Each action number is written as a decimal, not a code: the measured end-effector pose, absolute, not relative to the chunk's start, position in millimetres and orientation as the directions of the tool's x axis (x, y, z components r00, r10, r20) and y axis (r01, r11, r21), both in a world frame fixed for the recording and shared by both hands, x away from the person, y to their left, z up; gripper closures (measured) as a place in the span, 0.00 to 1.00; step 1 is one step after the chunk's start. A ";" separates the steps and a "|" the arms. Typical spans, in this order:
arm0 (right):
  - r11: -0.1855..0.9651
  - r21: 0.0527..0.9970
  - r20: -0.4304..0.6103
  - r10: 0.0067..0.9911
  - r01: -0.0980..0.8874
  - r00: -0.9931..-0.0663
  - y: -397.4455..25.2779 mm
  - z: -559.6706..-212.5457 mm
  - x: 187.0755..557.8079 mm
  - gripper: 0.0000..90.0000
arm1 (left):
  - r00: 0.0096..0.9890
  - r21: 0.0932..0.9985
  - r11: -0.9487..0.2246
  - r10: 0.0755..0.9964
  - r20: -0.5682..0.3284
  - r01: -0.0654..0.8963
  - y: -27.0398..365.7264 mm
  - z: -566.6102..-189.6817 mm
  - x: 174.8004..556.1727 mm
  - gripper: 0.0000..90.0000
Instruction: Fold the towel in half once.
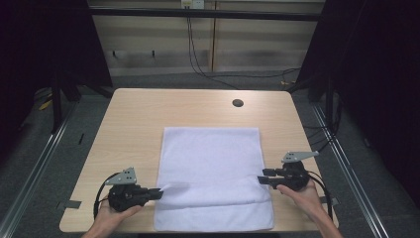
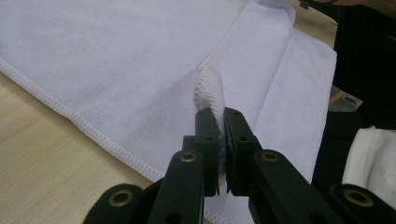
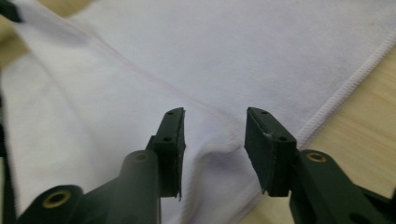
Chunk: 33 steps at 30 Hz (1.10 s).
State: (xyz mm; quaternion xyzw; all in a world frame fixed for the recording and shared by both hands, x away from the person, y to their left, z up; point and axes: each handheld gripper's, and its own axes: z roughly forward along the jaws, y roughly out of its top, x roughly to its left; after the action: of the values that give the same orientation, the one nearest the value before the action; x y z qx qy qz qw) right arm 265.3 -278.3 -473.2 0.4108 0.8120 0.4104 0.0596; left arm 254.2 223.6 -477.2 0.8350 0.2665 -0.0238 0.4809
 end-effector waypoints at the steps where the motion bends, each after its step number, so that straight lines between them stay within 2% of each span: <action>1: 0.326 0.715 0.240 0.716 0.618 -0.655 -278.3 -473.2 265.3 0.61 | 0.857 0.790 -0.395 0.422 -0.296 0.468 223.6 -477.2 254.2 0.95; 4: 0.334 0.662 0.274 0.726 0.671 -0.631 -273.8 -489.9 281.7 0.60 | 0.858 0.794 -0.391 0.418 -0.298 0.466 226.0 -477.0 253.8 0.95; 7: 0.327 0.658 0.335 0.679 0.678 -0.653 -270.0 -494.1 280.2 0.88 | 0.856 0.797 -0.380 0.420 -0.302 0.469 227.7 -477.1 252.3 0.95; 8: 0.332 0.667 0.323 0.678 0.667 -0.661 -268.2 -491.3 276.2 0.96 | 0.855 0.800 -0.377 0.421 -0.302 0.468 227.8 -476.9 251.1 0.95; 10: 0.314 0.705 0.338 0.640 0.636 -0.690 -268.3 -481.8 263.9 1.00 | 0.858 0.802 -0.377 0.415 -0.302 0.464 228.4 -475.9 248.6 0.95; 13: 0.299 0.740 0.341 0.606 0.603 -0.719 -269.6 -471.3 247.3 1.00 | 0.864 0.803 -0.384 0.409 -0.294 0.456 229.1 -475.6 245.3 0.95; 15: 0.297 0.772 0.337 0.558 0.562 -0.759 -273.9 -460.9 215.8 1.00 | 0.870 0.800 -0.396 0.399 -0.291 0.450 229.9 -476.4 241.4 0.95; 21: 0.359 0.743 0.337 0.529 0.565 -0.779 -282.8 -466.8 163.1 1.00 | 0.905 0.768 -0.492 0.324 -0.277 0.411 229.9 -478.8 230.2 0.92; 22: 0.358 0.744 0.328 0.541 0.565 -0.774 -283.6 -468.0 159.1 1.00 | 0.900 0.767 -0.486 0.335 -0.279 0.419 229.0 -478.9 230.3 0.92; 23: 0.358 0.744 0.328 0.541 0.565 -0.774 -283.6 -468.0 159.1 1.00 | 0.900 0.767 -0.486 0.335 -0.279 0.419 229.0 -478.9 230.3 0.92; 25: 0.322 0.775 0.280 0.596 0.544 -0.752 -282.2 -462.1 166.7 0.86 | 0.896 0.765 -0.482 0.342 -0.284 0.426 226.9 -479.2 235.3 0.92; 27: 0.327 0.771 0.273 0.606 0.547 -0.747 -280.2 -460.9 173.8 0.83 | 0.896 0.762 -0.486 0.340 -0.286 0.428 226.1 -479.4 236.0 0.91; 28: 0.327 0.769 0.271 0.612 0.550 -0.743 -277.0 -461.8 191.2 0.74 | 0.896 0.759 -0.491 0.339 -0.287 0.428 224.8 -480.0 236.2 0.91; 30: 0.331 0.759 0.264 0.630 0.560 -0.730 -274.0 -464.8 207.9 0.69 | 0.897 0.758 -0.493 0.337 -0.286 0.427 225.1 -480.3 236.4 0.90; 33: 0.340 0.738 0.248 0.667 0.583 -0.703 -272.3 -473.0 229.3 0.65 | 0.888 0.758 -0.479 0.351 -0.296 0.442 226.6 -479.9 237.9 0.76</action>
State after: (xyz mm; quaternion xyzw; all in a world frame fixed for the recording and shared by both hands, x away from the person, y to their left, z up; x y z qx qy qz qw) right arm 229.3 -272.3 -473.0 0.3824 0.8171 0.4286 0.0490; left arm 237.9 226.6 -479.9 0.8585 0.2311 -0.0498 0.4552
